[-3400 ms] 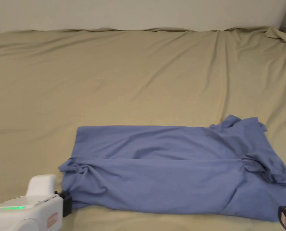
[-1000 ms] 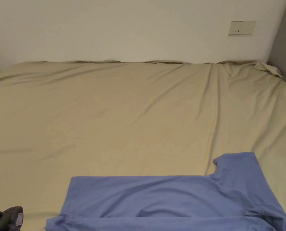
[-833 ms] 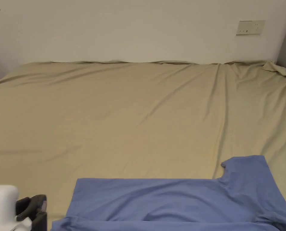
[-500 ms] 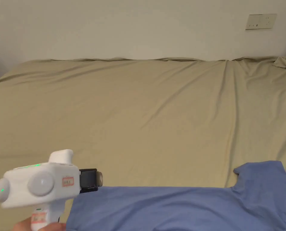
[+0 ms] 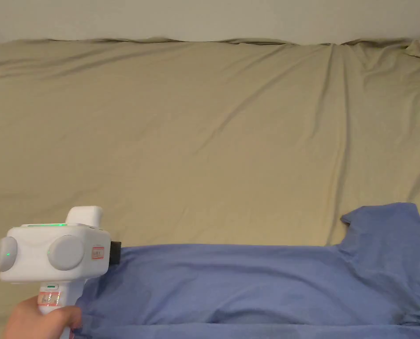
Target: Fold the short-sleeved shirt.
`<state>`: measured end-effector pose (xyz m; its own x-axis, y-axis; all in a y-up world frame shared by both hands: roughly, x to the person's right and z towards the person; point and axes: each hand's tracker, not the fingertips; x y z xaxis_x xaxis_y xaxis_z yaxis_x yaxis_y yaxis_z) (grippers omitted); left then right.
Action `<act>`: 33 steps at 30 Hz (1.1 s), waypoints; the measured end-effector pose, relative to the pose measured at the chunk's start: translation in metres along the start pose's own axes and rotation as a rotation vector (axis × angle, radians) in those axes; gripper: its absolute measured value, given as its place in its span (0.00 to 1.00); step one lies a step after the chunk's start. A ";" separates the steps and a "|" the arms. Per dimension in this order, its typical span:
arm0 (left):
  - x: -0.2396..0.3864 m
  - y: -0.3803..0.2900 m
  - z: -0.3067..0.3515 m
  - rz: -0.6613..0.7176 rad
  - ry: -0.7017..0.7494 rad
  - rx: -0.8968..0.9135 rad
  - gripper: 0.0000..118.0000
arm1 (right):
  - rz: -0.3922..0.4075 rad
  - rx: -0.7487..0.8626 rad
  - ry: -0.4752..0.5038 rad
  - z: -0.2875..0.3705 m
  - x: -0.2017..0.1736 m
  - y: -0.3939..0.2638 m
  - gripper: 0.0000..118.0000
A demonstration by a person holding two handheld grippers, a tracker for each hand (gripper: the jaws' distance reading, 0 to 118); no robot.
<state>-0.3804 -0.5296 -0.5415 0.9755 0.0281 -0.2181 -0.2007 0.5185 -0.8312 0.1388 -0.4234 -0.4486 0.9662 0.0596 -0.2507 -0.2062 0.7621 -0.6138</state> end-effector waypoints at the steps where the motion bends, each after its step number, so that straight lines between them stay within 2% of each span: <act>1: -0.002 -0.001 0.007 0.013 -0.015 0.016 0.02 | -0.004 0.002 0.008 -0.004 0.002 0.003 0.02; 4: -0.002 -0.002 0.035 0.051 -0.060 0.064 0.02 | -0.015 0.024 0.037 -0.019 0.012 0.023 0.02; 6: 0.001 -0.007 0.054 0.056 -0.061 0.098 0.02 | -0.043 -0.026 0.093 -0.039 0.029 0.043 0.05; 7: 0.001 -0.009 0.060 0.061 -0.065 0.106 0.02 | -0.064 -0.067 0.125 -0.055 0.038 0.052 0.41; 8: 0.002 -0.011 0.066 0.066 -0.066 0.110 0.02 | -0.108 -0.104 0.137 -0.075 0.051 0.059 0.81; 9: 0.003 -0.013 0.068 0.071 -0.067 0.126 0.02 | -0.142 -0.105 0.138 -0.095 0.063 0.063 0.99; 10: 0.003 -0.015 0.070 0.079 -0.071 0.127 0.02 | -0.172 -0.138 0.146 -0.114 0.074 0.068 1.00; 13: 0.007 -0.018 0.069 0.097 -0.077 0.115 0.02 | -0.218 -0.319 0.058 -0.192 0.103 0.068 1.00; 15: 0.009 -0.019 0.067 0.093 -0.066 0.100 0.02 | -0.166 -0.437 -0.030 -0.244 0.114 0.062 1.00; 16: 0.010 -0.019 0.066 0.096 -0.065 0.096 0.02 | -0.165 -0.484 -0.047 -0.261 0.116 0.057 1.00; 17: 0.011 -0.017 0.063 0.098 -0.068 0.094 0.02 | -0.188 -0.522 -0.052 -0.276 0.119 0.053 0.96; 18: 0.012 -0.016 0.062 0.098 -0.067 0.091 0.02 | -0.202 -0.537 -0.040 -0.286 0.119 0.049 0.86; 19: 0.014 -0.015 0.061 0.092 -0.066 0.084 0.02 | -0.191 -0.562 -0.043 -0.289 0.116 0.048 0.81; 20: 0.015 -0.015 0.061 0.088 -0.064 0.082 0.02 | -0.161 -0.521 -0.037 -0.282 0.112 0.052 0.80; 21: 0.015 -0.013 0.059 0.082 -0.064 0.082 0.02 | -0.098 -0.531 -0.038 -0.278 0.107 0.059 0.72; 22: 0.016 -0.012 0.058 0.079 -0.065 0.082 0.02 | -0.047 -0.513 -0.037 -0.274 0.103 0.062 0.40; 23: 0.017 -0.012 0.058 0.076 -0.063 0.082 0.02 | -0.030 -0.492 -0.073 -0.271 0.100 0.063 0.07; 24: 0.018 -0.012 0.059 0.075 -0.063 0.086 0.02 | -0.063 -0.494 -0.033 -0.261 0.102 0.063 0.03; 25: 0.018 -0.011 0.058 0.077 -0.065 0.087 0.02 | -0.063 -0.493 -0.076 -0.259 0.097 0.063 0.03; 27: 0.018 -0.009 0.061 0.086 -0.075 0.091 0.02 | 0.035 -0.463 -0.098 -0.255 0.086 0.062 0.03; 28: 0.019 -0.008 0.064 0.085 -0.080 0.095 0.02 | 0.055 -0.449 -0.108 -0.249 0.085 0.065 0.03; 31: 0.017 -0.006 0.076 0.079 -0.089 0.117 0.02 | 0.043 -0.380 -0.108 -0.225 0.084 0.071 0.03; 33: 0.013 -0.008 0.093 0.083 -0.098 0.144 0.02 | 0.034 -0.292 -0.054 -0.194 0.087 0.078 0.03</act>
<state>-0.3578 -0.4541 -0.4906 0.9616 0.1558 -0.2260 -0.2730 0.6275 -0.7291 0.1772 -0.4838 -0.6639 0.9633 0.1218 -0.2394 -0.2666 0.5416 -0.7973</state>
